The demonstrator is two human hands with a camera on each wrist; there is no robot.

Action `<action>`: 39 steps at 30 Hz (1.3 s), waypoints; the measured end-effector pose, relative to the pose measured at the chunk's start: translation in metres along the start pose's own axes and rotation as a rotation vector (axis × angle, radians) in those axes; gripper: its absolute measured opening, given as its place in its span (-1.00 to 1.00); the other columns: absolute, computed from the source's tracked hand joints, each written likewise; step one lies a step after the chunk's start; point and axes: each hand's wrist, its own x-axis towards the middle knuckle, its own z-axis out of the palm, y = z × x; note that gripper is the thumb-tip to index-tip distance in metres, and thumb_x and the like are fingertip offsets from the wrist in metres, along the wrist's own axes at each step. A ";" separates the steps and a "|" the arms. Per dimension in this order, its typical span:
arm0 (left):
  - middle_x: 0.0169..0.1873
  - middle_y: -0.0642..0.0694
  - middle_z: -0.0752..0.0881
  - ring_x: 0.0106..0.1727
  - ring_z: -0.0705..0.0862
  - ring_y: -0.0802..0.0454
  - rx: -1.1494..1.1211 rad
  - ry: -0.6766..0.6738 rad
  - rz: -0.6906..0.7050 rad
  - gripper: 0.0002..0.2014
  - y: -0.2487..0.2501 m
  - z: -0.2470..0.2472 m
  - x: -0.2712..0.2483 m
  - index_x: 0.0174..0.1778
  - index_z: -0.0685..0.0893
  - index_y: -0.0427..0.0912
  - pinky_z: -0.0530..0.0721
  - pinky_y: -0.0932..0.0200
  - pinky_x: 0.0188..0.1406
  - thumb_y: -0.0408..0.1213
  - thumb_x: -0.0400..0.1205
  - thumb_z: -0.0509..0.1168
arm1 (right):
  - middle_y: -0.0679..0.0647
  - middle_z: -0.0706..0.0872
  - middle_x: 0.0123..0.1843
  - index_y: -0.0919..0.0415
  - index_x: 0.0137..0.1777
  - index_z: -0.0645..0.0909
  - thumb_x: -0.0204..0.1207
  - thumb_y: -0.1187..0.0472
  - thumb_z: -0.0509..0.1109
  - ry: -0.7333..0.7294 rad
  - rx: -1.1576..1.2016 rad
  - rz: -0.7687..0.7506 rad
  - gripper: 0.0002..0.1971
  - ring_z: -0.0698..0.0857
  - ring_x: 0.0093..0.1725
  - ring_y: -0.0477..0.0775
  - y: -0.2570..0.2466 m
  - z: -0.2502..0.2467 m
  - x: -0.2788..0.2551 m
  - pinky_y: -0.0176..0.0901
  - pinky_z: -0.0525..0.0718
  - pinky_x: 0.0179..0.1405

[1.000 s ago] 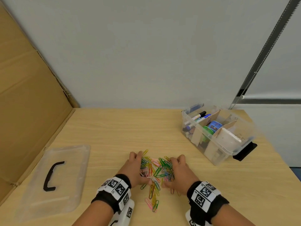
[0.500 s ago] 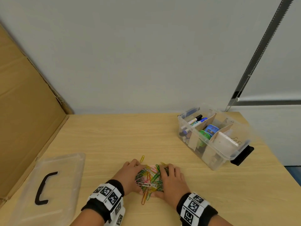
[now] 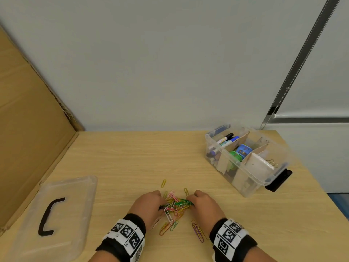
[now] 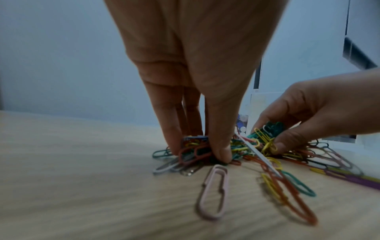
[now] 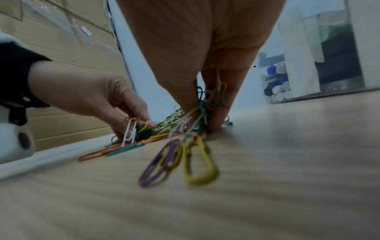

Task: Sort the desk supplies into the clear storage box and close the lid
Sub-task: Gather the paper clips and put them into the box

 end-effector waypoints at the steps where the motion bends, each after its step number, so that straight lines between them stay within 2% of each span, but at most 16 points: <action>1: 0.07 -0.06 0.61 0.10 0.64 -0.05 -0.012 0.006 0.003 -0.67 0.000 0.000 -0.001 0.36 0.62 0.07 0.47 0.21 -0.06 -0.17 0.68 0.20 | 0.08 0.63 0.17 0.03 0.37 0.60 0.61 0.36 0.17 0.008 0.036 0.008 -0.59 0.62 0.16 0.12 0.001 -0.003 0.000 -0.16 0.56 0.08; 3: -0.03 0.00 0.59 0.01 0.62 0.01 -0.058 0.026 0.004 -0.68 -0.002 -0.001 -0.003 0.35 0.62 0.14 0.48 0.23 -0.08 -0.13 0.68 0.20 | 0.06 0.70 0.15 0.01 0.33 0.64 0.63 0.30 0.20 0.022 0.095 0.030 -0.64 0.65 0.15 0.07 0.002 -0.011 -0.001 -0.27 0.51 0.06; 6: -0.03 0.02 0.66 -0.04 0.61 0.08 -0.140 0.078 -0.012 -0.73 -0.007 -0.004 -0.008 0.26 0.69 0.15 0.56 0.23 -0.03 -0.09 0.66 0.24 | 0.05 0.76 0.09 0.01 0.23 0.71 0.62 0.27 0.25 0.069 0.142 0.038 -0.70 0.68 0.08 0.02 0.004 -0.020 -0.004 -0.38 0.46 -0.05; 9: -0.02 0.06 0.69 0.00 0.64 0.12 -0.250 0.149 -0.029 -0.73 -0.011 -0.010 -0.011 0.25 0.69 0.15 0.57 0.25 0.02 -0.08 0.63 0.31 | 0.06 0.77 0.08 0.03 0.23 0.72 0.61 0.28 0.29 0.122 0.188 0.024 -0.71 0.70 0.07 0.02 0.004 -0.033 -0.010 -0.36 0.51 0.00; 13: -0.09 0.10 0.71 -0.06 0.64 0.17 -0.327 0.230 -0.019 -0.74 -0.012 -0.021 -0.012 0.21 0.72 0.15 0.57 0.27 -0.03 -0.08 0.59 0.36 | 0.06 0.78 -0.04 0.03 0.12 0.76 0.58 0.25 0.35 0.219 0.205 -0.043 -0.78 0.59 -0.14 -0.10 0.002 -0.061 -0.018 -0.43 0.39 -0.21; 16: -0.14 0.15 0.69 -0.09 0.64 0.21 -0.348 0.260 -0.020 -0.74 -0.010 -0.027 -0.010 0.18 0.74 0.13 0.57 0.29 -0.04 -0.07 0.58 0.38 | 0.05 0.81 -0.04 0.09 0.14 0.77 0.54 0.25 0.42 0.302 0.259 -0.054 -0.78 0.68 -0.11 -0.04 0.000 -0.088 -0.024 -0.38 0.50 -0.13; 19: -0.25 0.26 0.60 -0.13 0.62 0.25 -0.359 0.287 -0.017 -0.74 -0.007 -0.029 -0.006 0.17 0.75 0.10 0.51 0.35 -0.11 -0.07 0.57 0.39 | 0.03 0.81 -0.05 0.12 0.17 0.76 0.52 0.27 0.45 0.369 0.310 -0.043 -0.76 0.69 -0.13 -0.07 0.003 -0.118 -0.031 -0.59 0.45 -0.20; 22: -0.30 0.29 0.56 -0.20 0.56 0.34 -0.358 0.294 -0.002 -0.75 -0.002 -0.031 -0.004 0.17 0.75 0.09 0.41 0.47 -0.22 -0.09 0.57 0.39 | 0.04 0.80 -0.09 0.10 0.18 0.75 0.52 0.30 0.44 0.434 0.325 -0.018 -0.74 0.71 -0.13 -0.03 0.015 -0.150 -0.035 -0.57 0.47 -0.20; 25: -0.28 0.25 0.58 -0.19 0.58 0.30 -0.357 0.283 -0.003 -0.74 0.001 -0.029 -0.003 0.17 0.75 0.09 0.49 0.37 -0.15 -0.07 0.57 0.38 | 0.01 0.78 -0.16 0.14 0.13 0.77 0.49 0.38 0.45 0.547 0.331 0.005 -0.74 0.68 -0.25 -0.19 0.038 -0.177 -0.037 -0.56 0.49 -0.21; 26: -0.27 0.25 0.60 -0.18 0.60 0.29 -0.353 0.276 -0.008 -0.75 0.002 -0.029 -0.003 0.17 0.75 0.10 0.52 0.35 -0.13 -0.07 0.57 0.38 | 0.01 0.78 -0.15 0.15 0.12 0.78 0.48 0.39 0.45 0.578 0.314 0.026 -0.74 0.67 -0.27 -0.19 0.046 -0.183 -0.037 -0.48 0.52 -0.18; 28: -0.27 0.23 0.61 -0.15 0.62 0.27 -0.352 0.266 -0.015 -0.75 0.003 -0.028 -0.004 0.17 0.75 0.12 0.54 0.33 -0.11 -0.06 0.57 0.38 | 0.07 0.79 -0.13 0.16 0.12 0.78 0.47 0.39 0.45 0.604 0.275 0.088 -0.74 0.66 -0.23 -0.02 0.066 -0.191 -0.035 -0.27 0.56 -0.12; 31: -0.23 0.23 0.63 -0.11 0.63 0.26 -0.354 0.259 -0.029 -0.74 0.005 -0.027 -0.005 0.18 0.74 0.15 0.56 0.31 -0.08 -0.06 0.58 0.37 | 0.13 0.79 -0.12 0.21 0.15 0.76 0.49 0.37 0.45 0.555 0.209 0.194 -0.75 0.63 -0.20 0.00 0.096 -0.189 -0.028 -0.31 0.47 -0.13; 36: -0.13 0.20 0.68 -0.08 0.65 0.30 -0.373 0.245 -0.050 -0.74 0.007 -0.027 -0.007 0.20 0.72 0.16 0.61 0.30 0.00 -0.07 0.59 0.37 | 0.11 0.78 -0.21 0.16 0.08 0.80 0.51 0.37 0.39 0.362 0.048 0.277 -0.77 0.65 -0.27 0.04 0.119 -0.174 -0.016 -0.24 0.52 -0.26; 39: -0.11 0.19 0.69 -0.07 0.65 0.28 -0.381 0.243 -0.074 -0.73 0.007 -0.026 -0.009 0.21 0.72 0.13 0.60 0.32 0.00 -0.07 0.58 0.37 | 0.17 0.79 0.01 0.14 0.16 0.76 0.55 0.32 0.34 0.181 -0.130 0.316 -0.74 0.70 -0.08 0.12 0.114 -0.174 -0.009 -0.21 0.58 -0.15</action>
